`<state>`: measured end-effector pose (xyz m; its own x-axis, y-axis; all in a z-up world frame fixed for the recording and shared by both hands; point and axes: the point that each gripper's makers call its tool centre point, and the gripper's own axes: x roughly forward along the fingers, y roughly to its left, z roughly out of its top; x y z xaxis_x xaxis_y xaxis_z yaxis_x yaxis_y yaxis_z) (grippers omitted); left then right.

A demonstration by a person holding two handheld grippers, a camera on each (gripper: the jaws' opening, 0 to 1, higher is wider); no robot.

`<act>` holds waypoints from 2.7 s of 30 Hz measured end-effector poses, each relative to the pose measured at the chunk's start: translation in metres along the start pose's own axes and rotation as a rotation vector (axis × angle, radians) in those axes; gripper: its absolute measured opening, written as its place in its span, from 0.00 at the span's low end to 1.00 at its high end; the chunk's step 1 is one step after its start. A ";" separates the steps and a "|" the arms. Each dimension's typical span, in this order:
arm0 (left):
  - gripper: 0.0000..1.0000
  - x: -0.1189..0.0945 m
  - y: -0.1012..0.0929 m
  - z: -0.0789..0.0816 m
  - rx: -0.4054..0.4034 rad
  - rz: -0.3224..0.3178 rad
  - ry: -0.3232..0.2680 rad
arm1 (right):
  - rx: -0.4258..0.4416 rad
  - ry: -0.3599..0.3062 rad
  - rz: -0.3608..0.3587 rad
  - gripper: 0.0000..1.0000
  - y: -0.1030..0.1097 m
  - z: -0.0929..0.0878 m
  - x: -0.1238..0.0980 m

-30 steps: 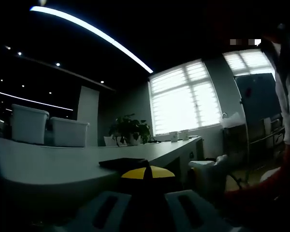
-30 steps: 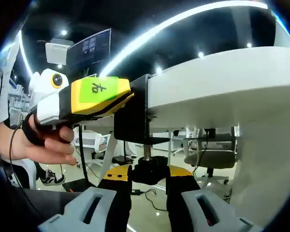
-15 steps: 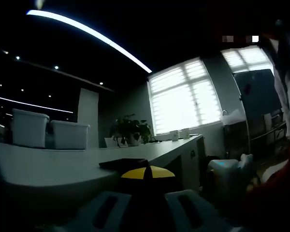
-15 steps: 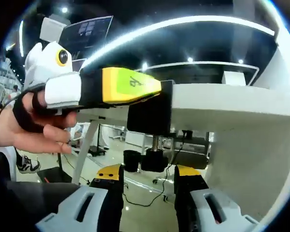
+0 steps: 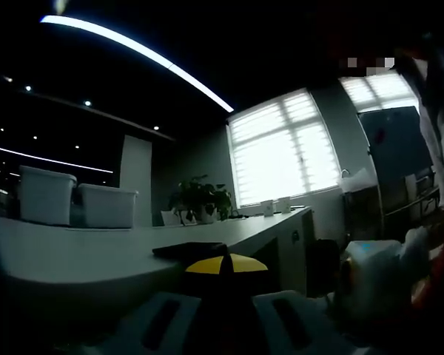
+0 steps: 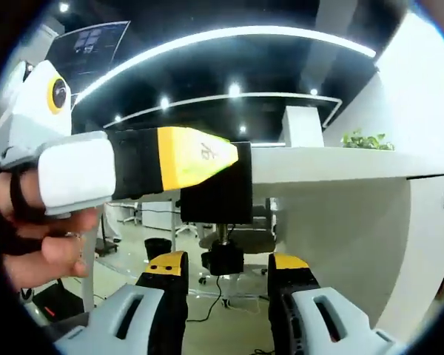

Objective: Clamp the fixed fixture on the desktop, loosen the retaining clip, secure it to the edge of the desk, and tighten the retaining clip.

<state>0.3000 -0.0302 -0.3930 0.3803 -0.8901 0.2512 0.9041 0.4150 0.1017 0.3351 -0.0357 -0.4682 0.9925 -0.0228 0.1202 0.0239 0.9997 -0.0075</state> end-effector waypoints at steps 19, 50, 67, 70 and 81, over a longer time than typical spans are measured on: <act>0.01 0.000 0.000 0.000 0.005 -0.004 0.005 | 0.033 0.024 0.028 0.28 0.004 -0.010 0.033; 0.01 0.002 -0.002 -0.003 -0.010 -0.013 0.010 | 0.018 -0.039 0.693 0.29 0.033 -0.012 0.028; 0.01 0.002 -0.002 -0.003 -0.008 -0.016 -0.004 | 0.055 -0.061 0.257 0.32 -0.012 -0.010 -0.010; 0.01 0.002 -0.002 -0.003 -0.011 -0.014 -0.007 | 0.048 -0.051 0.254 0.30 -0.007 -0.012 -0.013; 0.01 0.003 -0.002 -0.003 -0.004 -0.001 -0.002 | -0.025 -0.045 0.168 0.35 0.018 -0.006 0.004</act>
<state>0.2997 -0.0337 -0.3951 0.3786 -0.8903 0.2532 0.9053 0.4131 0.0986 0.3398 -0.0183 -0.4741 0.9764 0.1460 0.1595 -0.1386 0.9888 -0.0561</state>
